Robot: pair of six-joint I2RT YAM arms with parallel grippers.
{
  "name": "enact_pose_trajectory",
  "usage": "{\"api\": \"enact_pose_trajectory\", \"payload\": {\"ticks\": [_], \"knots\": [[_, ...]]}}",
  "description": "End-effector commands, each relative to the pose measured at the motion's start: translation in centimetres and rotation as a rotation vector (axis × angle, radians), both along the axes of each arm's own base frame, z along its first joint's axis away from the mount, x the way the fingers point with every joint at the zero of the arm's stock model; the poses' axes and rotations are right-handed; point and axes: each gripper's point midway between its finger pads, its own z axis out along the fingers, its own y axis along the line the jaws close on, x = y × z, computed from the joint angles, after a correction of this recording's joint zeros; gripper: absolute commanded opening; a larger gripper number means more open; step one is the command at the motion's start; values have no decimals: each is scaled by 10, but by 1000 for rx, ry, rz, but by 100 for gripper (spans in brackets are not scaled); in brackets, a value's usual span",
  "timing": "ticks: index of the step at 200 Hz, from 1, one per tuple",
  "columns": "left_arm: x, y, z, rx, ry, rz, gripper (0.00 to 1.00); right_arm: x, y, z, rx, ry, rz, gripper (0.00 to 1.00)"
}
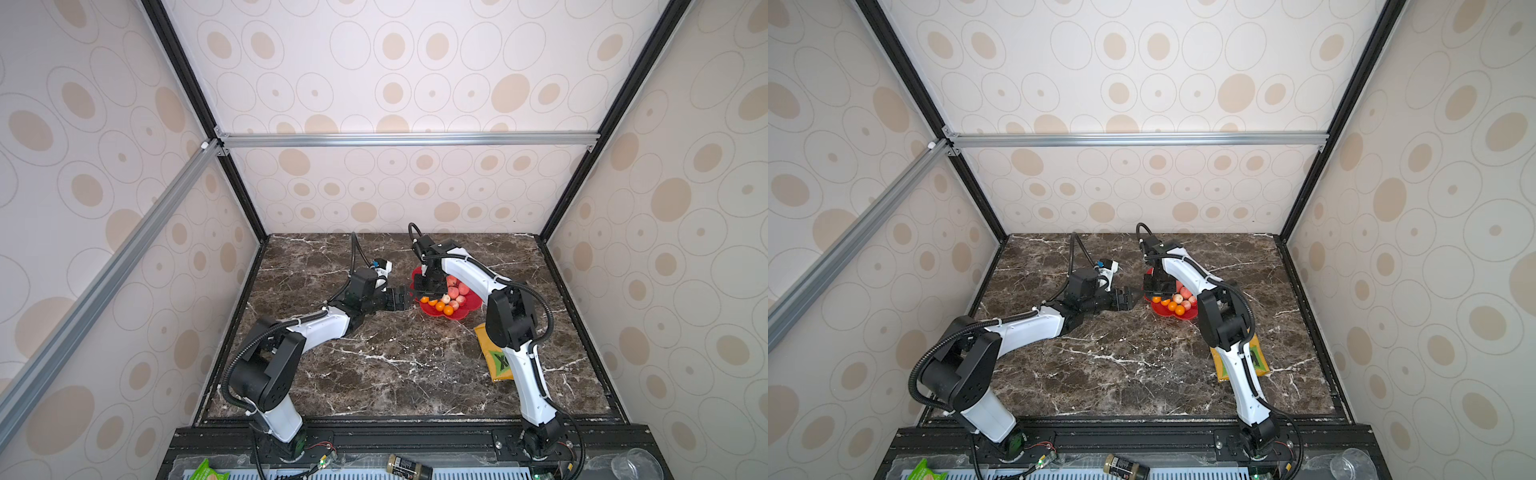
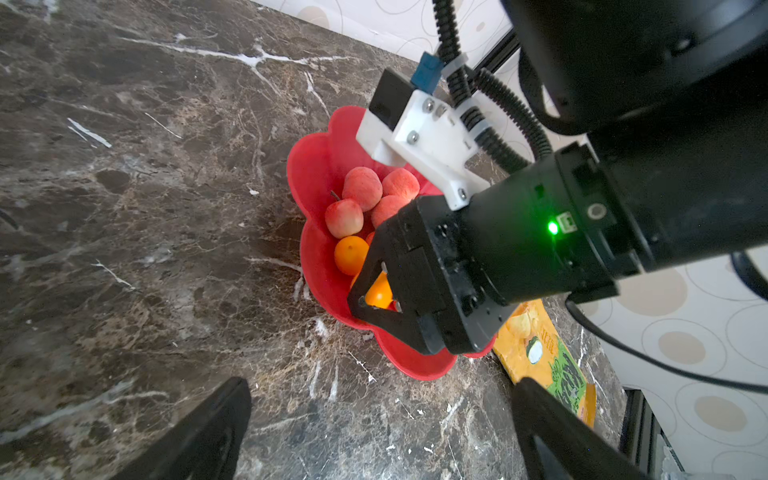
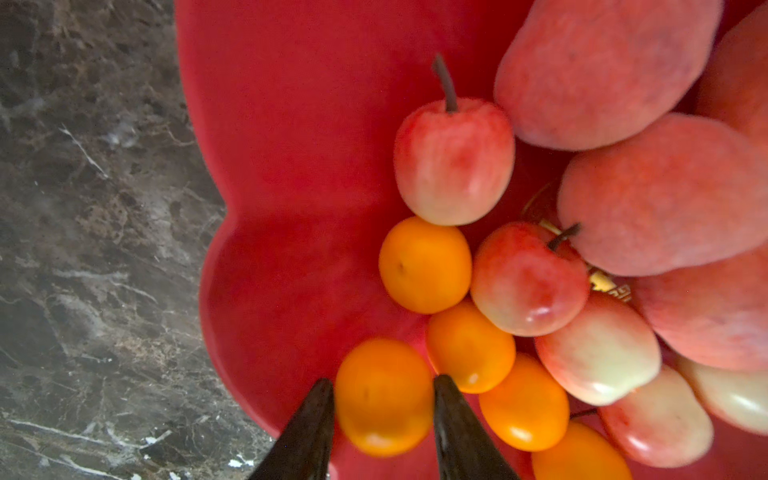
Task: Arrange fruit in a fruit bowl
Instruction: Place the fruit in the fruit bowl, then move the fruit bowl to the center of the table.
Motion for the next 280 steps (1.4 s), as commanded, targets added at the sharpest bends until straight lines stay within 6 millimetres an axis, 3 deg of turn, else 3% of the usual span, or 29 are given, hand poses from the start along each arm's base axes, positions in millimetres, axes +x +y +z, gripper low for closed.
{"api": "enact_pose_trajectory", "payload": {"ticks": [1, 58, 138, 215, 280], "knots": [[3, -6, 10, -15, -39, -14, 99, -2, 0, -6, 1, 30, 1, 43], [2, -5, 13, -17, -40, -15, 99, -2, 0, -1, 4, 20, -4, 45], [-5, 3, 38, -32, -78, 6, 99, -2, -14, 49, -4, -103, -10, 53], [-24, 26, 53, -5, -122, 57, 99, -30, -49, 69, -23, -222, -20, 55], [-40, 54, 42, 60, -138, 127, 99, -49, -93, 74, -72, -360, -68, 56]]}}
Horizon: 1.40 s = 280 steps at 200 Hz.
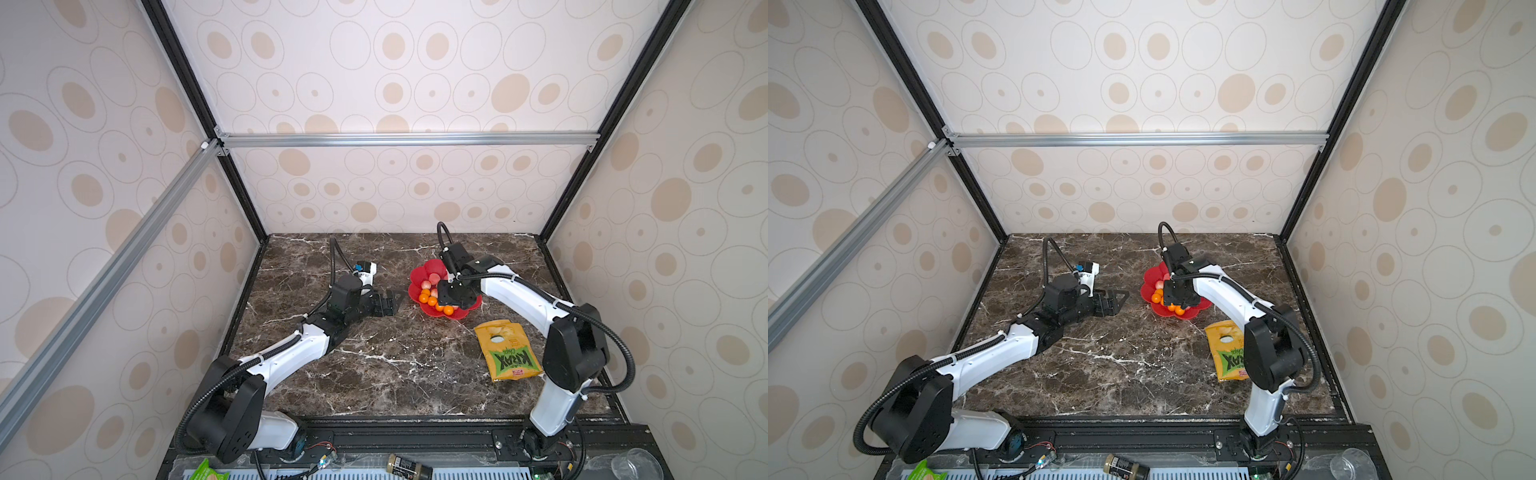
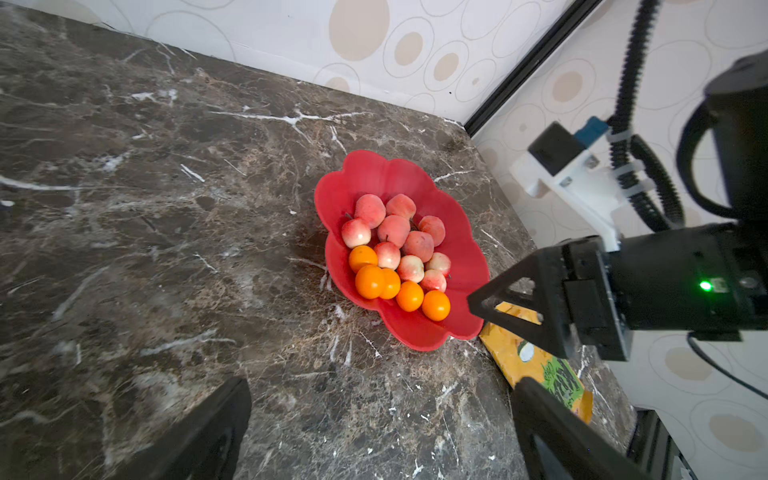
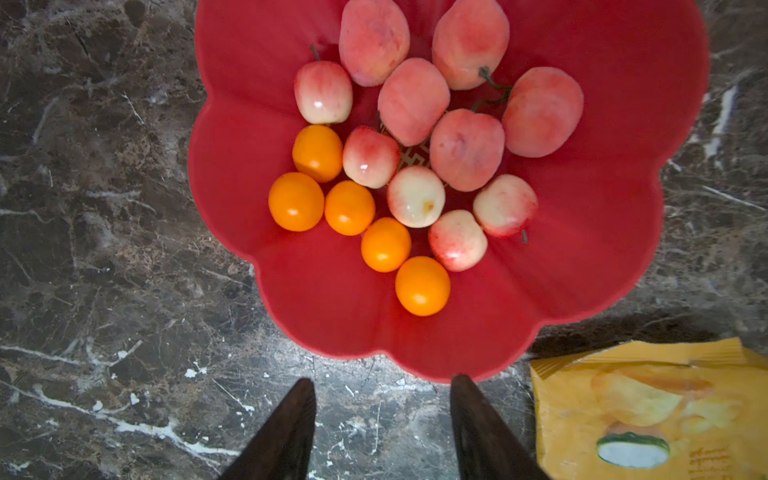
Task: Arrange fruit in a fruit bowl
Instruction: Move the fruit bowl to the center of the table.
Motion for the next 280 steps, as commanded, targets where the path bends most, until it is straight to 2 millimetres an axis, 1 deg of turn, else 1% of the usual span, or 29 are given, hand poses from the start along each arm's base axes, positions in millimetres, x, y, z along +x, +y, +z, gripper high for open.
{"api": "enact_pose_trajectory", "payload": {"ticks": [1, 14, 23, 27, 35, 51, 61, 70, 72, 74, 87, 122, 158, 185, 215, 239, 259, 280], "knots": [[-4, 8, 0, 34, -34, 22, 99, 7, -21, 6, -29, -86, -46, 55], [-6, 11, 1, 26, -44, 29, 98, 8, -37, 2, -40, -94, -86, 55], [-9, 12, -3, 27, -34, 31, 98, 9, -50, -2, -42, -82, -124, 54], [-7, 11, 3, 12, -58, 33, 98, 10, -55, -4, -44, -74, -141, 54], [-8, 10, 3, 4, -60, 29, 98, 12, -67, -9, -45, -62, -180, 53], [-8, 9, 3, -8, -60, 25, 98, 20, -84, -18, -54, -41, -227, 52], [-8, 8, 4, -15, -60, 22, 98, 25, -91, -21, -60, -23, -242, 50], [-8, 7, 5, -20, -60, 16, 98, 30, -91, -24, -68, -13, -235, 50], [-8, 6, 5, -22, -60, 15, 98, 33, -99, -24, -69, -13, -255, 50], [-8, 6, 5, -23, -60, 13, 98, 35, -102, -25, -71, -9, -260, 49], [-8, 4, 7, -31, -61, 6, 98, 42, -108, -28, -68, 6, -269, 49], [-10, 5, 10, -47, -70, 0, 98, 59, -112, -36, -52, 30, -261, 47], [-17, -11, 18, -135, -79, -94, 98, 69, -108, -47, -38, 57, -230, 44], [-15, -18, 19, -171, -80, -122, 98, 72, -108, -57, -52, 84, -214, 43], [-5, -25, 14, -179, -59, -130, 98, 75, -108, -62, -65, 91, -192, 40], [6, -27, 11, -161, -46, -109, 98, 75, -108, -67, -74, 103, -172, 37], [15, -23, 5, -121, -32, -67, 98, 76, -106, -71, -73, 111, -152, 33], [25, -17, -8, -66, 8, -10, 98, 76, -104, -71, -67, 111, -131, 32]]}}
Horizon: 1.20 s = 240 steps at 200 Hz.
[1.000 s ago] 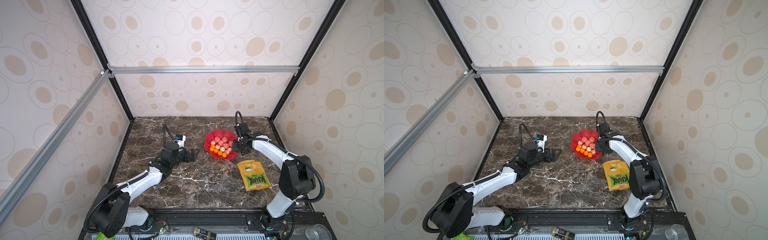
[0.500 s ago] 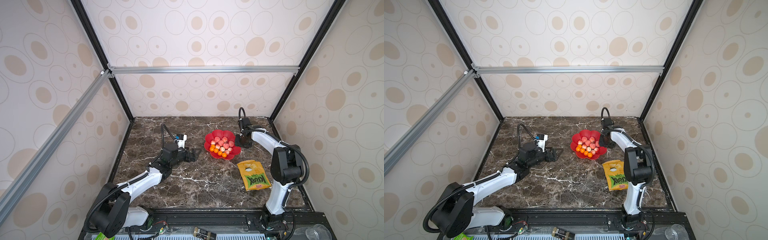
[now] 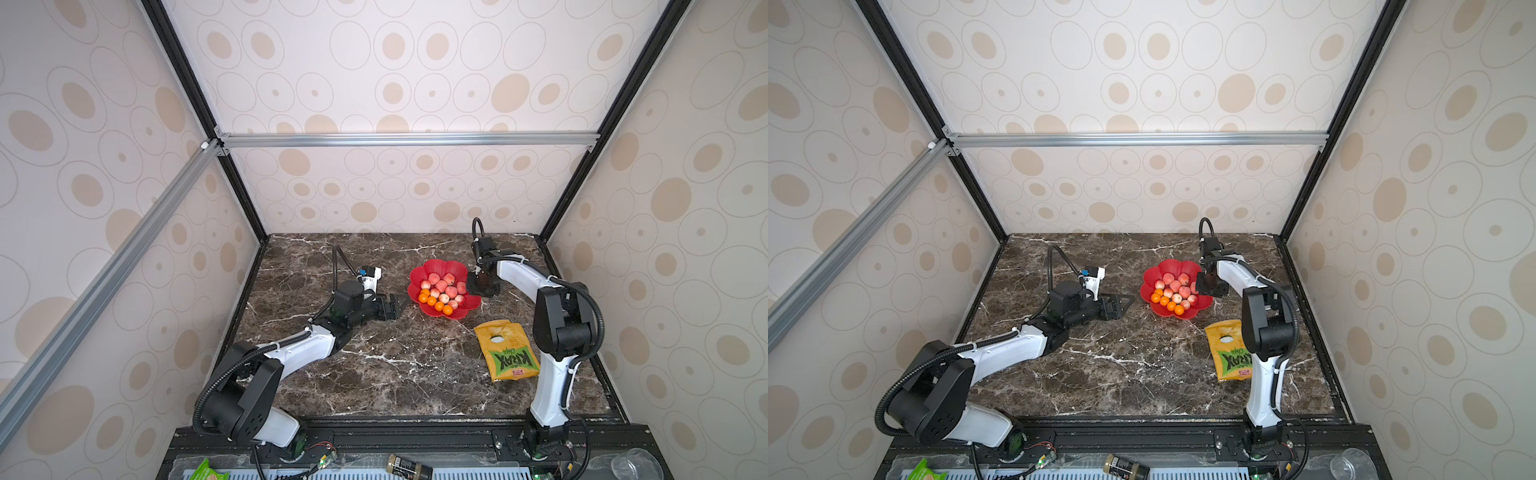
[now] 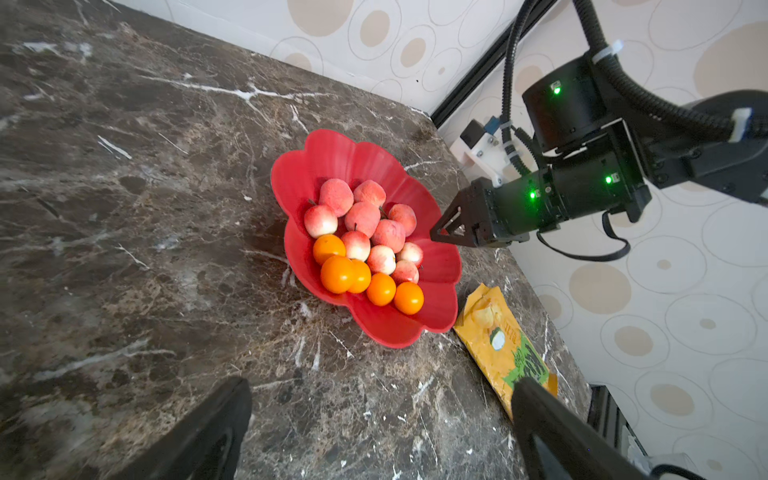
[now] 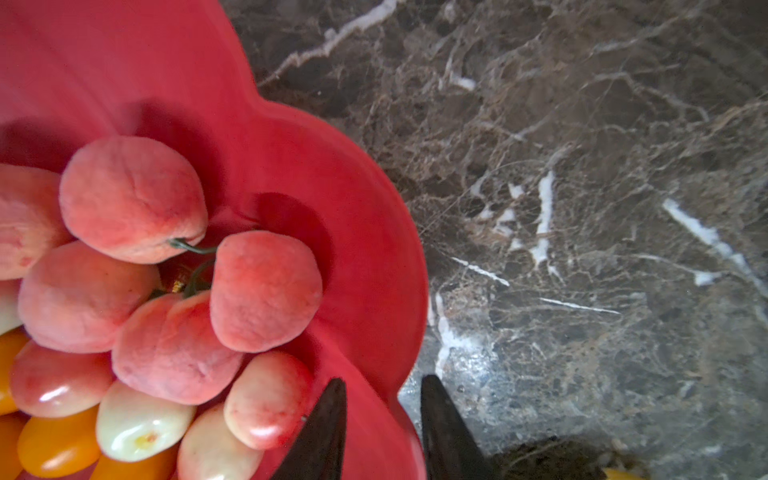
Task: Arrange fruit in a fruit bowl
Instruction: Move the fruit bowl to the center of the table.
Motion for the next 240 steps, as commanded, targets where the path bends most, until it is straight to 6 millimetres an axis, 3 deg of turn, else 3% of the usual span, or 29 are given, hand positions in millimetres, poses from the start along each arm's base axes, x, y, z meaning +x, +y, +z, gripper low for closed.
{"api": "enact_pose_trajectory", "payload": {"ticks": [1, 45, 104, 123, 157, 173, 240], "knots": [[19, 5, 7, 39, -3, 69, 98, 0, 2, -3, 8, 20, 37, 32], [34, 10, -18, 104, 81, 138, 97, 0, 13, -4, 39, 20, 85, 31], [63, -5, -45, 121, 165, 145, 77, -2, 33, -7, 47, 17, 153, 29], [78, -6, -56, 123, 192, 164, 67, -3, 35, -7, 40, 19, 155, 29], [98, -11, -71, 152, 230, 174, 61, -5, 37, -9, 41, 22, 160, 29], [106, -11, -76, 170, 244, 183, 54, -5, 36, -9, 39, 23, 162, 29], [128, -8, -98, 237, 298, 215, 45, -5, 37, -10, 39, 19, 160, 27]]}}
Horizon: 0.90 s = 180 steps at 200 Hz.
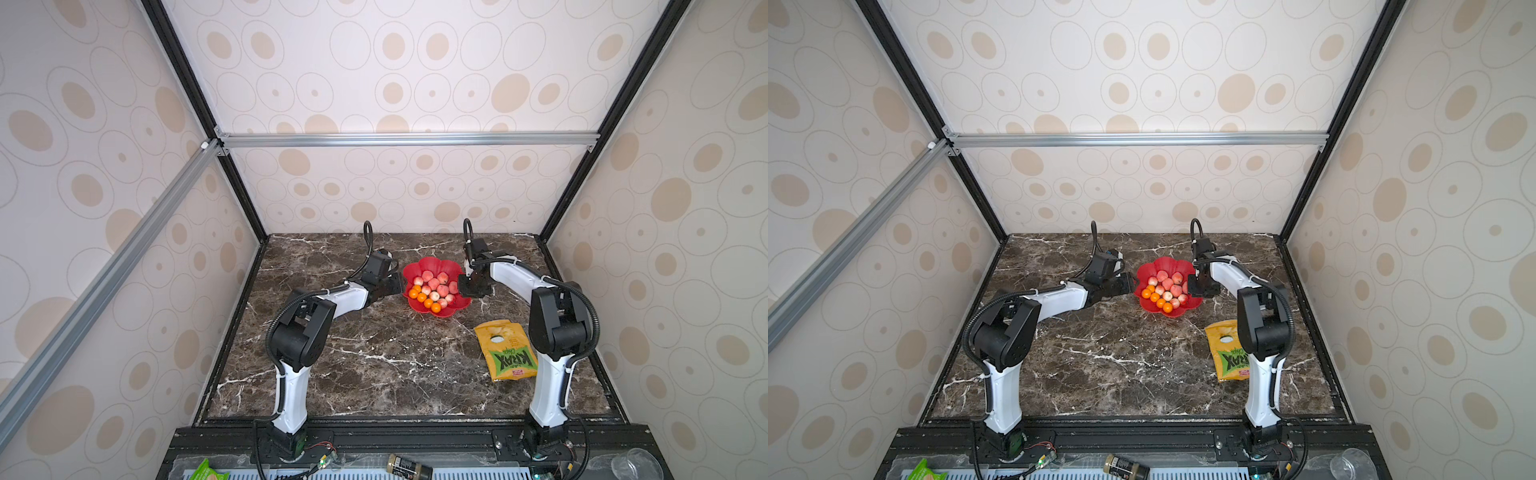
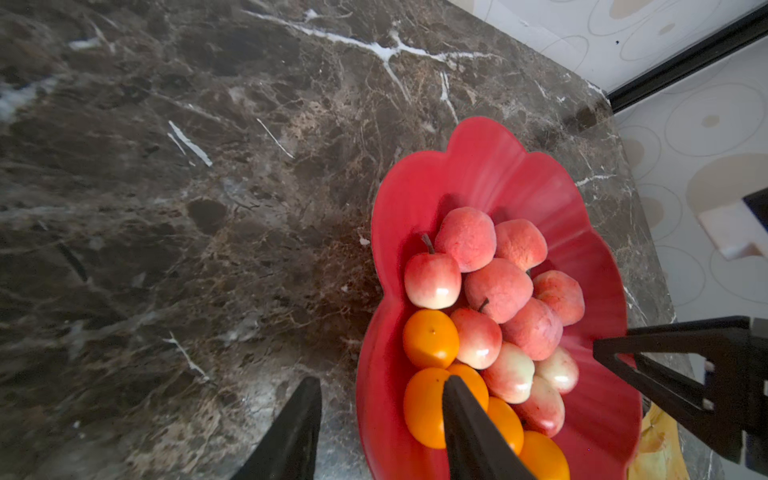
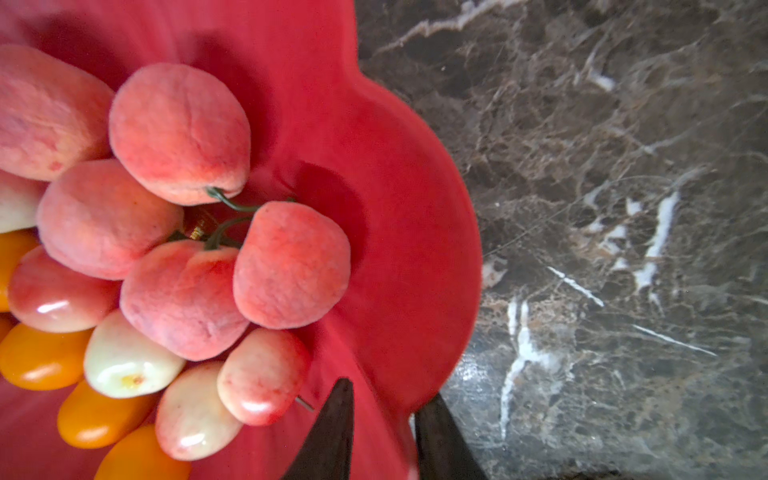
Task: Arrange fruit in a fruit bowl
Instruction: Move the fruit bowl to the center of the table.
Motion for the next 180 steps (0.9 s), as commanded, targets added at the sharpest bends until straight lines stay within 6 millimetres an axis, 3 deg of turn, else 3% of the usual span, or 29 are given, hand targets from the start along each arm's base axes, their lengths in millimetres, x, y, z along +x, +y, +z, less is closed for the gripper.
{"api": "enact_pose_trajectory", "payload": {"ticks": [1, 41, 75, 180], "knots": [[7, 7, -8, 35, 28, 19, 45, -2, 2, -7, -10, 17, 17, 27], [9, 3, -18, 12, 47, 4, 40, -3, 1, -7, -16, 17, 17, 27], [9, 1, -23, 9, 59, -5, 29, -3, 2, -8, -12, 19, 15, 27], [4, 1, -13, -8, 41, -11, 24, -5, 9, -9, 12, 25, 23, 22]]}}
